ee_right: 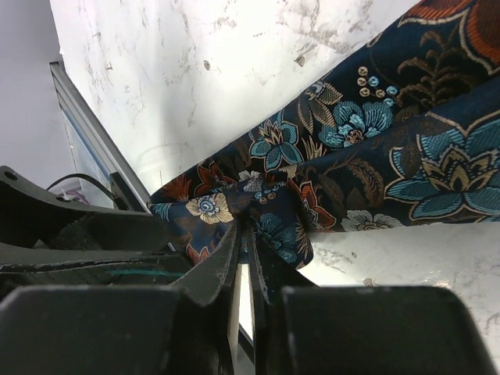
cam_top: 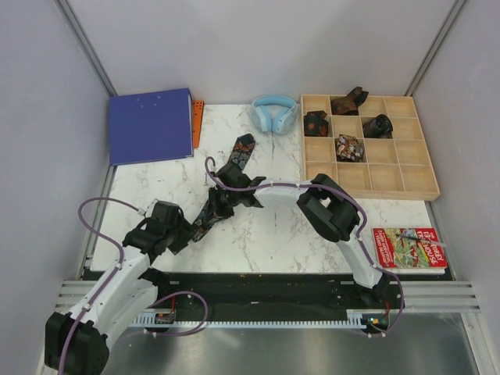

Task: Roll the ties
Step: Roll the tie at the center of the board.

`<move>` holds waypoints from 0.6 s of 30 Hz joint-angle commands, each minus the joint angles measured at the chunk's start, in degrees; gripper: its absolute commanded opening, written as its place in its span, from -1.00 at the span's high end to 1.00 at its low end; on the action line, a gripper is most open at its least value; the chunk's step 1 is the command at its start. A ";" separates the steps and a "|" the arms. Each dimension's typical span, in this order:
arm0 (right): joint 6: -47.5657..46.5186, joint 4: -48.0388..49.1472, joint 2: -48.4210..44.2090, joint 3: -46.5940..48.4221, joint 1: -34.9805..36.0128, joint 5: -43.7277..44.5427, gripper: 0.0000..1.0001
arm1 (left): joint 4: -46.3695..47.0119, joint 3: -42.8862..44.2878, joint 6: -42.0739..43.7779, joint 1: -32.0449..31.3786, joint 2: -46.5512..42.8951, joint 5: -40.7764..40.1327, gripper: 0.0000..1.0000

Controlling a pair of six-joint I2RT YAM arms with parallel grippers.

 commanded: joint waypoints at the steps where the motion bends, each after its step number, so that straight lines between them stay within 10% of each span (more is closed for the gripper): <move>1: -0.31 0.57 0.71 -1.52 -0.35 0.98 0.72 | 6.93 -1.88 -0.60 -0.48 0.96 -0.02 -0.20; 18: -0.31 0.93 1.41 -2.93 -0.70 0.98 0.75 | 15.64 -7.95 -1.39 -2.32 4.82 -2.21 -0.04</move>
